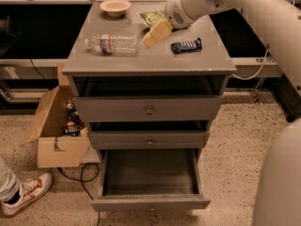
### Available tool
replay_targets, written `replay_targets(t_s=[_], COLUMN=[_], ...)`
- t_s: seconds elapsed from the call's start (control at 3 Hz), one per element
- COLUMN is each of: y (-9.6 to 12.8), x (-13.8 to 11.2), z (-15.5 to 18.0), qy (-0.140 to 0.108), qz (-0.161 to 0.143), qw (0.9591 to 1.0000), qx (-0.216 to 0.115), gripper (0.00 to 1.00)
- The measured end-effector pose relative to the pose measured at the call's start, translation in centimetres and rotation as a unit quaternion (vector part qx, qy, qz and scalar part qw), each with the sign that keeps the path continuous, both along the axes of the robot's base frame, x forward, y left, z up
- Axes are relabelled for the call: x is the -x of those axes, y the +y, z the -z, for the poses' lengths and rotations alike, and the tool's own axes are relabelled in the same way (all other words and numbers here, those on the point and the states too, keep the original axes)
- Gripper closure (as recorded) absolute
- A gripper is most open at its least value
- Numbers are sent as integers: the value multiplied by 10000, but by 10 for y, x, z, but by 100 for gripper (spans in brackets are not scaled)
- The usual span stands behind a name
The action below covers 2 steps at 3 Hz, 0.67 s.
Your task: Place water bottle into bottom drawer
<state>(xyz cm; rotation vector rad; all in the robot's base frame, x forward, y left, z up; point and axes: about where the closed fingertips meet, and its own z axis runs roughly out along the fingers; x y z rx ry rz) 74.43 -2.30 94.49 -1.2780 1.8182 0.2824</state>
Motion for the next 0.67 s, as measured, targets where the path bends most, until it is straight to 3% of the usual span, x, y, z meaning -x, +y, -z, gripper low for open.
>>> replay_targets(t_s=[0.67], y=[70], x=[-31], z=[33], qy=[185], qz=[-186], qw=[9995], qx=[184], gripper=[0])
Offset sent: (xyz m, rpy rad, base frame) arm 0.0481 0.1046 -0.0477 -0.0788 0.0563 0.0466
